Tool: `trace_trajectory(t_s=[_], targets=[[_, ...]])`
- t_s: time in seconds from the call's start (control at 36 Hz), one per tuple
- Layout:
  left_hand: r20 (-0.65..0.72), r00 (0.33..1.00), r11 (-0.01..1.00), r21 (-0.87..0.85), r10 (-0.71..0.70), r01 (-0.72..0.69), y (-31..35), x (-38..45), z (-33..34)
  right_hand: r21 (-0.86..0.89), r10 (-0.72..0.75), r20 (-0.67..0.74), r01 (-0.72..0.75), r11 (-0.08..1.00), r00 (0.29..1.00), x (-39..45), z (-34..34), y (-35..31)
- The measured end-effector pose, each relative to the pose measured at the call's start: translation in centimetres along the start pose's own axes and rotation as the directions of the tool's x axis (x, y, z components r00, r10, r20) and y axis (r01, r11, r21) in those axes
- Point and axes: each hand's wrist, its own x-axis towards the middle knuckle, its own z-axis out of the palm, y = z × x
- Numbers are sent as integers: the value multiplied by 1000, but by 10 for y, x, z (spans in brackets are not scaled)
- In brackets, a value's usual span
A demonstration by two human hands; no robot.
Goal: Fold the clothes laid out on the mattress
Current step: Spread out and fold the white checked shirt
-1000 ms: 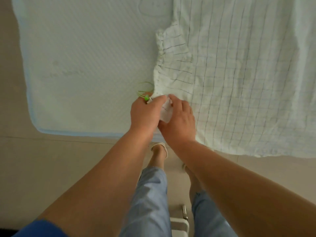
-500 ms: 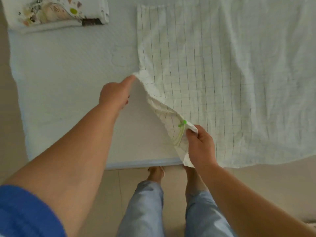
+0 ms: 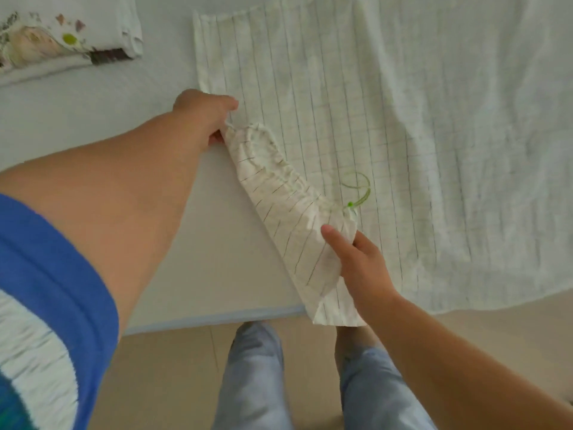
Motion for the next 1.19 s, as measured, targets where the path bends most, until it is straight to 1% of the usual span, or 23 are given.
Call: trace_trajectory(t_s=[0.08,0.11,0.14,0.17,0.19,0.25,0.31,0.33,0.42,0.5,0.61,0.69,0.78,0.86,0.92,0.97,1.03,1.08,1.14,1.19], targets=[[-24,999,999,-20,29,-30,1,9,2,122,171,40,-175,977,984,9,5,-6],[-24,999,999,-24,43,-43,1,11,3,135,207,26,-209,969,978,11,5,-8],[-30,997,998,-5,69,-69,1,12,3,112,214,-17,-211,971,977,11,6,-9],[-46,992,993,33,116,-114,1,12,4,44,180,-77,-177,983,981,10,7,-9],[-60,983,983,71,174,-169,2,12,4,-48,113,-141,-121,991,983,6,8,-9],[-62,961,959,106,270,-263,3,9,3,-195,-96,-238,49,980,966,-5,7,-8],[-44,950,948,96,310,-305,8,3,2,-206,-271,-271,220,954,923,-19,4,-4],[-33,949,949,58,314,-311,12,-1,3,-189,-322,-289,276,942,902,-25,1,-2],[29,941,940,-79,336,-333,33,-19,10,-138,-367,-357,341,930,859,-39,-13,1],[89,909,911,-119,407,-396,59,-41,28,-4,-348,-421,382,924,838,-48,-30,-3],[168,873,888,-128,459,-442,91,-68,66,166,-318,-489,445,880,812,-50,-58,-11],[189,860,881,-103,474,-462,106,-81,100,218,-229,-565,411,885,793,-42,-85,-8],[216,843,865,-18,493,-501,112,-84,137,281,-134,-605,367,887,785,-29,-113,1],[226,841,850,89,491,-520,111,-80,171,313,-99,-554,317,895,826,-14,-136,10],[230,843,831,175,486,-528,108,-76,189,313,-59,-515,251,916,855,-3,-148,18],[234,847,820,225,478,-526,104,-72,202,290,-8,-510,181,940,860,6,-158,27],[218,855,822,241,471,-515,101,-69,211,282,37,-514,128,951,857,12,-165,35],[193,847,809,251,496,-531,97,-70,214,265,55,-510,96,959,858,14,-169,41],[171,814,781,228,555,-581,94,-75,213,228,54,-503,72,971,862,11,-171,45],[139,768,744,189,625,-641,93,-80,211,204,50,-521,68,977,852,5,-170,50]])
